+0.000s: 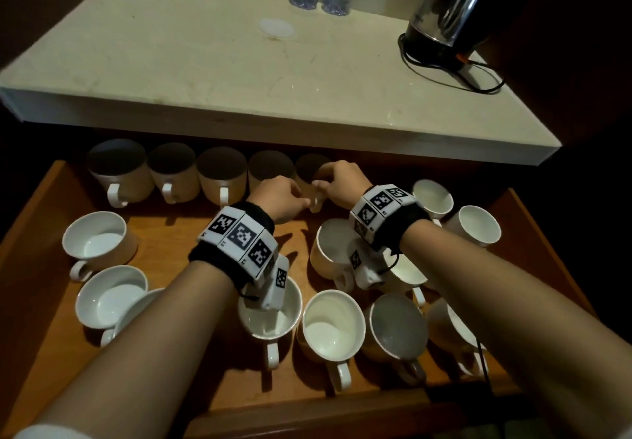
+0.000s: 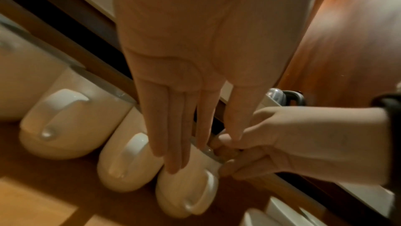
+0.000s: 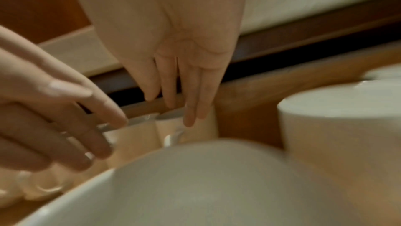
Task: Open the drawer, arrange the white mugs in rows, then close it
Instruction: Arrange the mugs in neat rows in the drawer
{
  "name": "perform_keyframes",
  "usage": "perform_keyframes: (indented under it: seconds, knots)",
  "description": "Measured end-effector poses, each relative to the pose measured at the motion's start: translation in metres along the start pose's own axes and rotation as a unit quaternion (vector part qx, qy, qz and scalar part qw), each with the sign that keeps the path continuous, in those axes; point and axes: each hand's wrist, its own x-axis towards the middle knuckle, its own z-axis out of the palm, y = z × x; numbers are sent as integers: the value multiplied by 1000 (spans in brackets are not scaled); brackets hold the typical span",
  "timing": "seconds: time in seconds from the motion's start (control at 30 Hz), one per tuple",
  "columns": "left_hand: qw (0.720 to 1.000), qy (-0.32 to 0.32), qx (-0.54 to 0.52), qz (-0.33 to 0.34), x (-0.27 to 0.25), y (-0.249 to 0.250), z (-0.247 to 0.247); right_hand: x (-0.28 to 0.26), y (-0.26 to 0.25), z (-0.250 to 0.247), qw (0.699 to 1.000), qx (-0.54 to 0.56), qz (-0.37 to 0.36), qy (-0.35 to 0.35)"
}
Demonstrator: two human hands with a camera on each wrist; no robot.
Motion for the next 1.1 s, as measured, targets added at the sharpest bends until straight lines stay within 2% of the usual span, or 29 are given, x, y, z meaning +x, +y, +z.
perform_keyframes:
  seconds: [0.13, 0.3, 0.43, 0.6, 0.8, 0.97, 1.1]
  knots:
    - [999, -21, 29, 11, -9, 5, 12, -15, 22, -11, 1000, 19, 7, 8]
    - [997, -65, 4, -32, -11, 11, 27, -31, 52, -23, 999, -7, 45, 4]
    - [996, -76, 18, -41, -8, 19, 37, -34, 72, -33, 996, -30, 82, 36]
    - [992, -63, 93, -57, -1, 28, 47, -39, 95, -39, 993, -71, 96, 4]
    - [980, -46, 183, -69, 10, 37, 50, -42, 109, -43, 993, -93, 62, -31]
    - [979, -35, 181, -82, 22, 43, 54, -38, 111, -44, 993, -99, 33, -47]
    - [982, 9, 177, -69, 30, 50, 59, -34, 115, -42, 988, -136, 19, -68]
